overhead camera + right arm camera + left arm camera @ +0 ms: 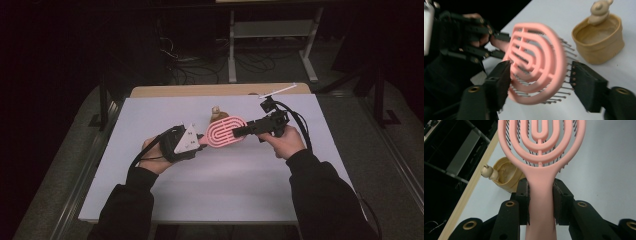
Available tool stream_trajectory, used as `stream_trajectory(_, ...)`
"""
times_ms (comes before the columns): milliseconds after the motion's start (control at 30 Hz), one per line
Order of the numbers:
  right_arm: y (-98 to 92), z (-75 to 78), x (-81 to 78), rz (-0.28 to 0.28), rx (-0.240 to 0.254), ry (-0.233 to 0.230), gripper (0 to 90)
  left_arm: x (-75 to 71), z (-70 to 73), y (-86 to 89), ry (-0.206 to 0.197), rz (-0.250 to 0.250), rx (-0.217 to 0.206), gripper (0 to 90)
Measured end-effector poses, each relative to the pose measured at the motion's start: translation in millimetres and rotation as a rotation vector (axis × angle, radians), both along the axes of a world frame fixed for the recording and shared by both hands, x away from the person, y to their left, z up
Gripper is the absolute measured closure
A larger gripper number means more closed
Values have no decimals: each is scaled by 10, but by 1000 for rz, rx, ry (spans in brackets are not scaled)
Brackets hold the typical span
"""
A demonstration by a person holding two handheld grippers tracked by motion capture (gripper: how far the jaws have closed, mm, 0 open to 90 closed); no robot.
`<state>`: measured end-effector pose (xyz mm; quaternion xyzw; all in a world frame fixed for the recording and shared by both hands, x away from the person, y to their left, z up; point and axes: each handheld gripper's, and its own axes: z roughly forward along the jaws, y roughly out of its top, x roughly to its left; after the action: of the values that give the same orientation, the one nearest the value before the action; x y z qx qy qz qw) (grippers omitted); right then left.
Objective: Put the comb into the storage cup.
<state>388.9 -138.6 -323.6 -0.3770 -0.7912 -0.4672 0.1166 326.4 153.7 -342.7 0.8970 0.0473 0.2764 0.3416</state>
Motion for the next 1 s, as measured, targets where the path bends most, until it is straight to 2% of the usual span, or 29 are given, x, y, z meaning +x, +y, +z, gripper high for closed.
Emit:
stream_trajectory(167,-21,34,-20,-13,50,-6,453,28,-25,32,12,14,-18,702)
stream_trajectory(300,-29,68,-42,-4,77,-5,520,53,-65,43,18,26,-10,701)
stream_trajectory(400,-52,105,-56,-6,139,3,586,65,-110,55,28,26,-21,702)
stream_trajectory(467,-30,129,-64,-3,124,-1,595,69,-125,47,19,30,-11,703)
stream_trajectory(567,9,160,-84,14,114,-2,613,83,-148,53,28,31,-17,703)
stream_trajectory(733,112,246,-135,45,91,-30,629,96,-183,64,50,30,-32,704)
stream_trajectory(833,165,329,-154,70,77,-40,634,94,-176,69,60,24,-50,704)
stream_trajectory(900,189,389,-167,70,72,-49,637,90,-168,77,70,24,-75,703)
stream_trajectory(1000,223,473,-183,63,51,-33,639,89,-164,92,75,23,-98,696)
